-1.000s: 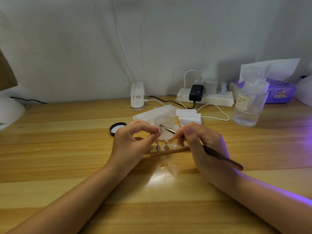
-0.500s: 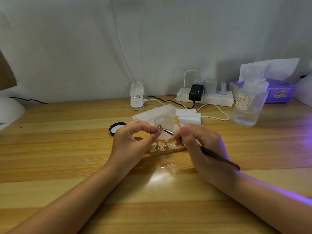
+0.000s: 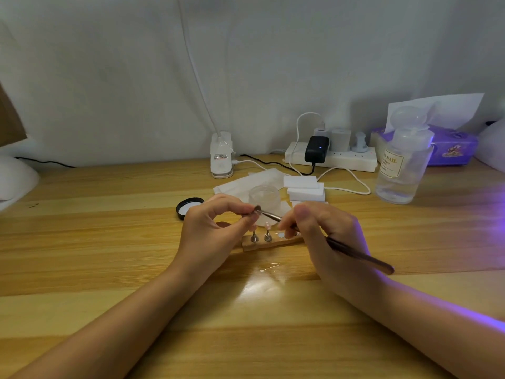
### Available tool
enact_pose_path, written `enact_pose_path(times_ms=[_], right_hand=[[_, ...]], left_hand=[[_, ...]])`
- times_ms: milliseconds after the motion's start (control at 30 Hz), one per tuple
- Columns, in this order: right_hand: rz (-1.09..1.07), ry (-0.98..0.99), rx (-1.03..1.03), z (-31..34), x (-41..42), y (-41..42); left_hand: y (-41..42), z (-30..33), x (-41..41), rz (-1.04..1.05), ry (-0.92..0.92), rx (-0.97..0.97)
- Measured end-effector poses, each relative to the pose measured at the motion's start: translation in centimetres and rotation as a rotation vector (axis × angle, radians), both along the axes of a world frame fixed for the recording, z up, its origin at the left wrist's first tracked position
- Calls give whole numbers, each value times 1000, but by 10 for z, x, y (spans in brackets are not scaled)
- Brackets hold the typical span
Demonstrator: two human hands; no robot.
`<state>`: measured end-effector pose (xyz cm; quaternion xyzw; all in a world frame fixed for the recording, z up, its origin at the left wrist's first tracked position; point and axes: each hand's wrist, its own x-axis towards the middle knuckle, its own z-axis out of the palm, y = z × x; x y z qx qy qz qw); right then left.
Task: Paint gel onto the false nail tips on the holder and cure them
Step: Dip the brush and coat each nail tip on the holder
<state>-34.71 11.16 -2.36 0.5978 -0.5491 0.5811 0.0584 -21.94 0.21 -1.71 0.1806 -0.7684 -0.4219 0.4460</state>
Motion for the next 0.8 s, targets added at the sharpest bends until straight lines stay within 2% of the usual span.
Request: enact_pose_path(times_ms=[133, 367, 600, 800], right_hand=[[47, -52, -63, 0, 1, 1], [-7, -5, 20, 1, 0, -1], [79, -86, -42, 2, 2, 2], [8, -71, 73, 3, 1, 1]], left_hand=[[0, 0, 0, 1, -14, -5], [-1, -1, 0, -3, -10, 0], [-2, -2, 0, 0, -8, -5], [-1, -1, 0, 4, -15, -16]])
